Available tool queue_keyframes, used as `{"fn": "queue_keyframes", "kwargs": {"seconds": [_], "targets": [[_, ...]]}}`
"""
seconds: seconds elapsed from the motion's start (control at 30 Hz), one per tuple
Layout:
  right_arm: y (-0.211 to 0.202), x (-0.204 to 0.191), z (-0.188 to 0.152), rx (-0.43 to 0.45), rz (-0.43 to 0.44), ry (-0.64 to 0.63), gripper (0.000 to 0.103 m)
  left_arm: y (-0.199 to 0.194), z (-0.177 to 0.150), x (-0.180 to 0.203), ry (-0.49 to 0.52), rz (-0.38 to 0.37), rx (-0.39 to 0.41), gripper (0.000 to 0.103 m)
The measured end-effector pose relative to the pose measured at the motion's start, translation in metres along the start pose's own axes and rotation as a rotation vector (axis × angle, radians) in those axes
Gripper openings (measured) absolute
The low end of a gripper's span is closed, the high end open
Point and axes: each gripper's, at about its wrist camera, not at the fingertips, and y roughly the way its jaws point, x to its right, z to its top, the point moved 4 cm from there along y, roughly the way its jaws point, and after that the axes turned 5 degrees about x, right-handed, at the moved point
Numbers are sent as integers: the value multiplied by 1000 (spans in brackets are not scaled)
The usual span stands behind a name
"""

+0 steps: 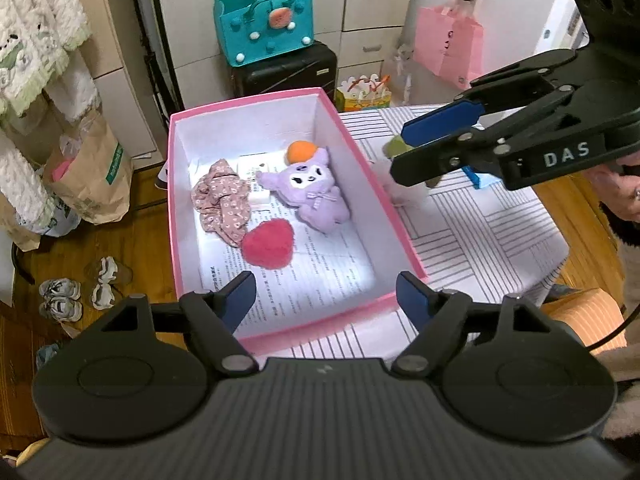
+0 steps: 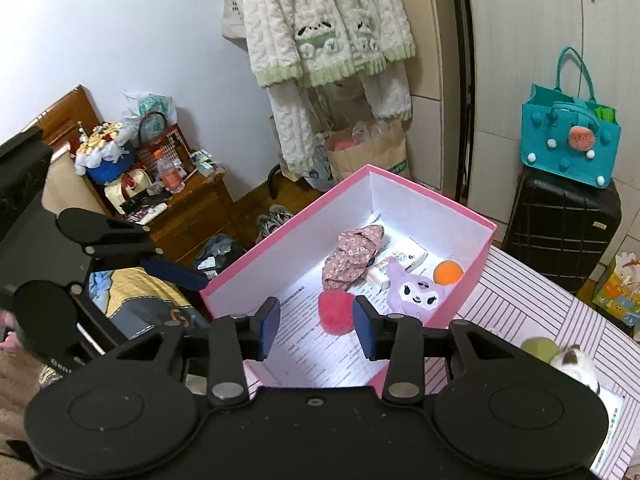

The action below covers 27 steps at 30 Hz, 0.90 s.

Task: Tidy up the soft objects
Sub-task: 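Withdraw both tools from the box toward the wet-wipes pack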

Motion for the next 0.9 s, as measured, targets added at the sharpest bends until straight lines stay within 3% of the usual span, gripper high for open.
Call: {"fn": "queue_keyframes", "kwargs": {"seconds": [0.37, 0.6, 0.9], "targets": [[-55, -5, -44, 35, -27, -5, 51, -19, -11, 35, 57, -15, -17, 82], [-82, 0, -78, 35, -60, -8, 54, -19, -25, 56, 6, -50, -29, 83], [-105, 13, -123, 17, -82, 12, 57, -14, -41, 99, 72, -60, -56, 83]]}}
